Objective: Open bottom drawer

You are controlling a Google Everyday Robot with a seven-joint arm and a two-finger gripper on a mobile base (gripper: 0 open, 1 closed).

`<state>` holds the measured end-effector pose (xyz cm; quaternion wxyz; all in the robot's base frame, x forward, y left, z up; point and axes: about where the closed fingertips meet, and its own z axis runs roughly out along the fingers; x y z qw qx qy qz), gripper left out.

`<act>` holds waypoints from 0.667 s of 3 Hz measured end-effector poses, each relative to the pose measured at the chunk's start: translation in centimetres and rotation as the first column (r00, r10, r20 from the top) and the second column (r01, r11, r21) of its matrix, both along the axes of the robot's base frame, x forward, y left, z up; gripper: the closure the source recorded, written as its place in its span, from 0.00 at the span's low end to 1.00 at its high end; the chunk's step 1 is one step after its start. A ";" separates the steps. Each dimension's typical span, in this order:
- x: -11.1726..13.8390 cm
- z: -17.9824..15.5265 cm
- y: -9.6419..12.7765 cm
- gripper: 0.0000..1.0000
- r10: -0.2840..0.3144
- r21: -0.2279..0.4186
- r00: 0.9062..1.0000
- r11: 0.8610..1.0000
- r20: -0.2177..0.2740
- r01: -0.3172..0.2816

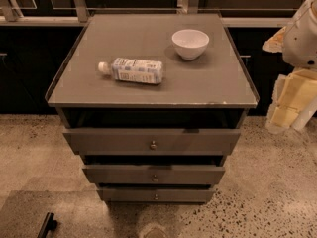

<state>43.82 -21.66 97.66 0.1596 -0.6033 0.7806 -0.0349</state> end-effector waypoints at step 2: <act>-0.5 -1.7 0.5 0.00 -0.006 0.039 1.000 0.999 0.026 0.005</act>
Offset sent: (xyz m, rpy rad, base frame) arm -0.0245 0.0200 -0.0840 0.1929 -0.1104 -0.0266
